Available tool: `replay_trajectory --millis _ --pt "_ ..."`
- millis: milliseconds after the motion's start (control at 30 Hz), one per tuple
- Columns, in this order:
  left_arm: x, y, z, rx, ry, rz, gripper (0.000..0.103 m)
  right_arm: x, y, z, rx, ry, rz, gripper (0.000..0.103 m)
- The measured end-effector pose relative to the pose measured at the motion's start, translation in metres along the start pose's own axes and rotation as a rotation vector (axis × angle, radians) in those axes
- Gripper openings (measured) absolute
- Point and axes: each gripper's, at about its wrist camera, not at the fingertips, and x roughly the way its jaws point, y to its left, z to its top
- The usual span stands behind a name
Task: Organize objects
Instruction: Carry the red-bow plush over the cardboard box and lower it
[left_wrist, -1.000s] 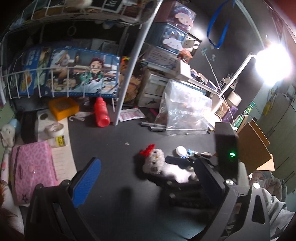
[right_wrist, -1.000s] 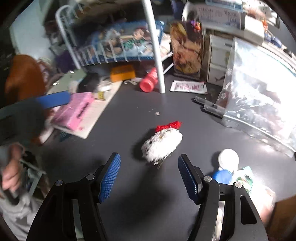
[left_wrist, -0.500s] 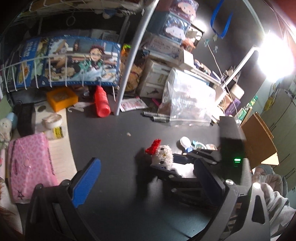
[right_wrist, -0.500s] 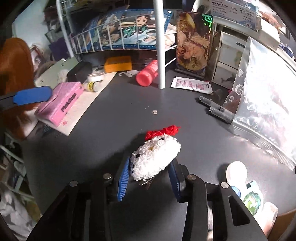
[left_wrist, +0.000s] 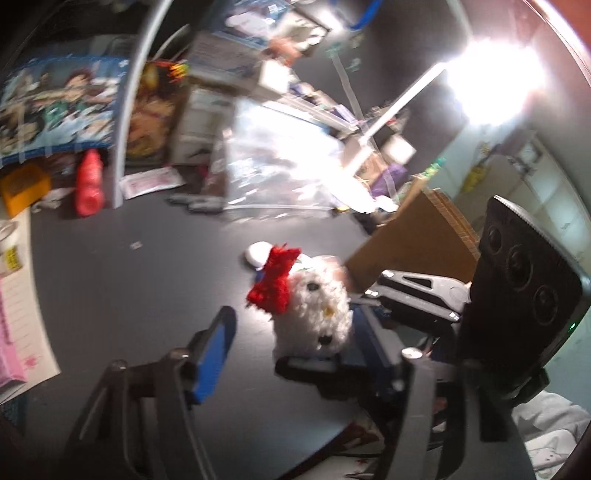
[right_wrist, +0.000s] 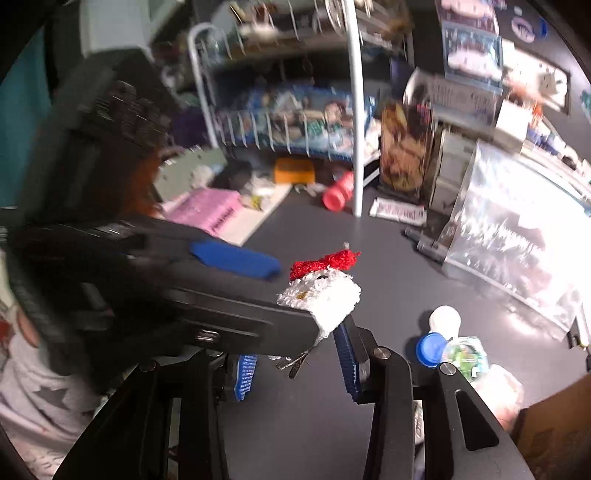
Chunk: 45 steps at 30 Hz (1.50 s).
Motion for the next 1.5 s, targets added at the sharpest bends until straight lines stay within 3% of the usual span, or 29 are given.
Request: replay_trajectory --millis 133,233,400,667,933,1100,1400,1500 --pt "-0.002 -0.025 0.007 0.05 0.0 -0.027 0.038 -0.025 0.007 -0.004 -0.051 -0.043 -0.064 0.034" --pt "0.001 -0.048 0.013 0.102 0.001 0.0 0.037 -0.038 0.005 -0.008 -0.066 -0.066 -0.097 0.034" --pt "-0.003 -0.075 0.026 0.14 -0.022 -0.03 0.036 -0.064 -0.009 -0.006 -0.011 -0.102 -0.08 0.034" --pt "0.004 -0.132 0.06 0.25 -0.034 -0.05 0.036 -0.119 -0.024 0.0 -0.004 -0.173 -0.183 0.034" --pt "0.041 -0.191 0.092 0.357 0.002 -0.08 0.036 -0.169 -0.065 -0.006 0.061 -0.218 -0.282 0.034" --pt "0.082 -0.217 0.108 0.391 0.072 -0.099 0.036 -0.19 -0.099 -0.018 0.141 -0.205 -0.322 0.034" --pt "0.145 -0.232 0.107 0.402 0.204 -0.077 0.036 -0.191 -0.151 -0.05 0.291 -0.093 -0.338 0.035" --pt "0.15 -0.235 0.105 0.418 0.205 -0.046 0.051 -0.189 -0.155 -0.055 0.298 -0.062 -0.355 0.04"
